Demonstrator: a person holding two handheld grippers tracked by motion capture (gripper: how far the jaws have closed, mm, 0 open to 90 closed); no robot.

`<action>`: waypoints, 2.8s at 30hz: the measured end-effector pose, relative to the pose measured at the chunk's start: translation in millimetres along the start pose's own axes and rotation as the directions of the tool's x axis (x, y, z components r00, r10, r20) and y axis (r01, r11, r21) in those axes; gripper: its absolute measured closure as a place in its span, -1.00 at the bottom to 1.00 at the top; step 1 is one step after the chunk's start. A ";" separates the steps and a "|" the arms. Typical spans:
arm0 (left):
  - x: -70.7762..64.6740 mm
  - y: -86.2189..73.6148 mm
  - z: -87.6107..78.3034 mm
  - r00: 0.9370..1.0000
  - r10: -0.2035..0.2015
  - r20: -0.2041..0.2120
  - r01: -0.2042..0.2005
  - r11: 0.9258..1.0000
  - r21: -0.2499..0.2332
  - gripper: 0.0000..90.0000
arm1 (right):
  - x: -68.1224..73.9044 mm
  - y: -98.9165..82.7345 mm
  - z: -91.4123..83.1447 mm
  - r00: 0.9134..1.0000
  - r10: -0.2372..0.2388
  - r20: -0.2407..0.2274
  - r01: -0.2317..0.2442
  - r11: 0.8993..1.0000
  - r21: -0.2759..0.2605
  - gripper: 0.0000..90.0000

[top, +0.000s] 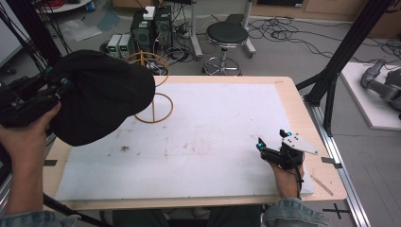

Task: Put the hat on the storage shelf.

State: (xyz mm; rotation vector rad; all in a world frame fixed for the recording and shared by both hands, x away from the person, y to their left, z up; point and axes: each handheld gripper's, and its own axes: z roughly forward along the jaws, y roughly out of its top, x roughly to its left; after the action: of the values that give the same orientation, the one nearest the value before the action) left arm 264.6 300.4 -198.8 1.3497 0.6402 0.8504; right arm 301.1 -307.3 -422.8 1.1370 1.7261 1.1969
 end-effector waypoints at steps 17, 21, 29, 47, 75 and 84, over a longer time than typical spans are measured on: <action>17.9 5.8 58.9 1.000 -0.012 -0.010 0.012 0.999 -0.031 0.55 | -0.5 -0.9 -0.6 1.000 0.009 0.001 -0.009 1.000 0.002 -0.70; 20.3 4.5 67.1 1.000 -0.018 -0.014 0.018 0.999 -0.032 0.55 | -1.7 -1.4 -0.8 1.000 0.010 0.002 -0.010 1.000 0.004 -0.70; 30.0 -5.9 83.9 0.998 -0.050 -0.032 0.049 0.999 -0.023 0.55 | -3.0 -1.8 -1.0 1.000 0.009 0.000 -0.009 1.000 0.002 -0.70; 43.9 -40.9 123.9 0.993 -0.088 -0.081 0.093 0.994 0.064 0.55 | -4.1 -2.4 -1.0 1.000 0.012 -0.002 -0.012 1.000 0.008 -0.70; 39.8 -85.9 175.2 0.994 -0.061 -0.093 0.082 0.968 0.238 0.53 | -2.6 -2.4 0.8 1.000 -0.006 -0.011 0.006 1.000 0.011 -0.70; 41.9 -90.5 178.6 0.993 -0.068 -0.092 0.089 0.964 0.250 0.49 | -2.5 -2.7 1.1 1.000 -0.008 -0.012 0.008 1.000 0.014 -0.70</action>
State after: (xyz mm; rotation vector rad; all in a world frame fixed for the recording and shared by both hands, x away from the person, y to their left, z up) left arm 447.4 233.0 -261.1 1.5136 0.8861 0.7819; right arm 302.3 -309.8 -425.5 1.1317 1.7491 1.1913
